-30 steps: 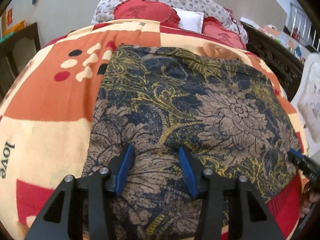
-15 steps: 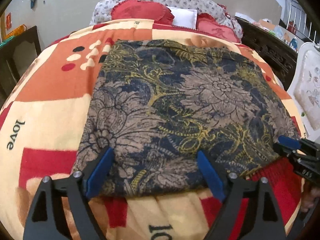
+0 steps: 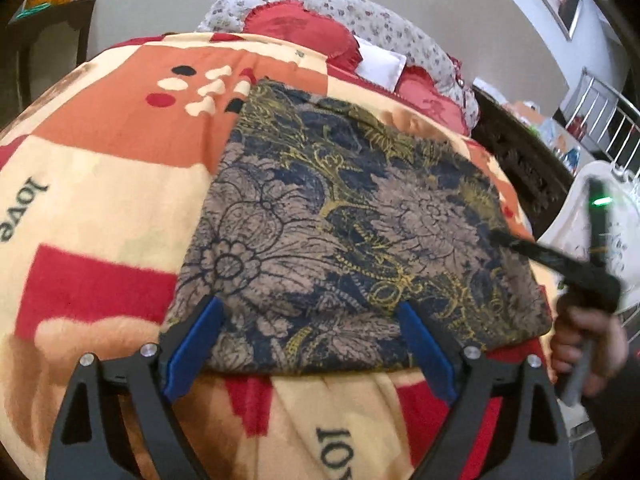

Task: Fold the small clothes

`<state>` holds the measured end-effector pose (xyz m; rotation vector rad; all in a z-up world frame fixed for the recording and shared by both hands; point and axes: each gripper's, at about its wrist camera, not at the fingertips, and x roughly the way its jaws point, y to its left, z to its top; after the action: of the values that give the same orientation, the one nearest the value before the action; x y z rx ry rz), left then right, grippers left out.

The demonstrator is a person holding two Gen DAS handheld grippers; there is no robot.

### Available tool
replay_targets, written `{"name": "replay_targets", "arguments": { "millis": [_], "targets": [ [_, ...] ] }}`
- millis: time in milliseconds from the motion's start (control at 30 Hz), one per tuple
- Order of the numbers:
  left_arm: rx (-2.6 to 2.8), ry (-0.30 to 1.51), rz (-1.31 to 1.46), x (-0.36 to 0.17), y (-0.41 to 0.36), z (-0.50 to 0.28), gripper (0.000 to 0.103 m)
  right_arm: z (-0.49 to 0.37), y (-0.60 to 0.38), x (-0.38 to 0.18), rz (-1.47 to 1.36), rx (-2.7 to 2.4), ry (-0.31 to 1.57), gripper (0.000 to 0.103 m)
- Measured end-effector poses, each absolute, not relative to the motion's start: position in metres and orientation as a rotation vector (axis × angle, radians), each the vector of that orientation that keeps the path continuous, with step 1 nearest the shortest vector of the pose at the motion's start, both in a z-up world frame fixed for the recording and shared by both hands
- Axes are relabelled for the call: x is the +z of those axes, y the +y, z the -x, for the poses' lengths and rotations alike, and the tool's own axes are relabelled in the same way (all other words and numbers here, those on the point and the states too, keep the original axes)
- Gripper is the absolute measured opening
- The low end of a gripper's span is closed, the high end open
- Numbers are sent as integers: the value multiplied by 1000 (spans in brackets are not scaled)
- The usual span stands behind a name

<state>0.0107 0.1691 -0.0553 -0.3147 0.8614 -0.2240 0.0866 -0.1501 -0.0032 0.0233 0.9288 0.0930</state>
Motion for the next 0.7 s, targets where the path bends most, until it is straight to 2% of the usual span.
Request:
{"name": "replay_targets", "arguments": {
  "millis": [67,233,400,600,700],
  "targets": [
    [-218,854,354,-50,174,2,92,-97,-156,-28,-41,92,974,41],
    [-256,875,542,-58,189,29,95,-89,-154,-32,-24,100,892,44],
    [-253,880,695,-64,196,15,101,-88,-155,-32,-39,105,885,44],
    [-269,918,852,-70,197,-24,101,-86,-155,-33,-28,99,882,44],
    [-305,880,937,-66,197,-30,101,-87,-154,-33,-22,97,882,44]
  ]
}}
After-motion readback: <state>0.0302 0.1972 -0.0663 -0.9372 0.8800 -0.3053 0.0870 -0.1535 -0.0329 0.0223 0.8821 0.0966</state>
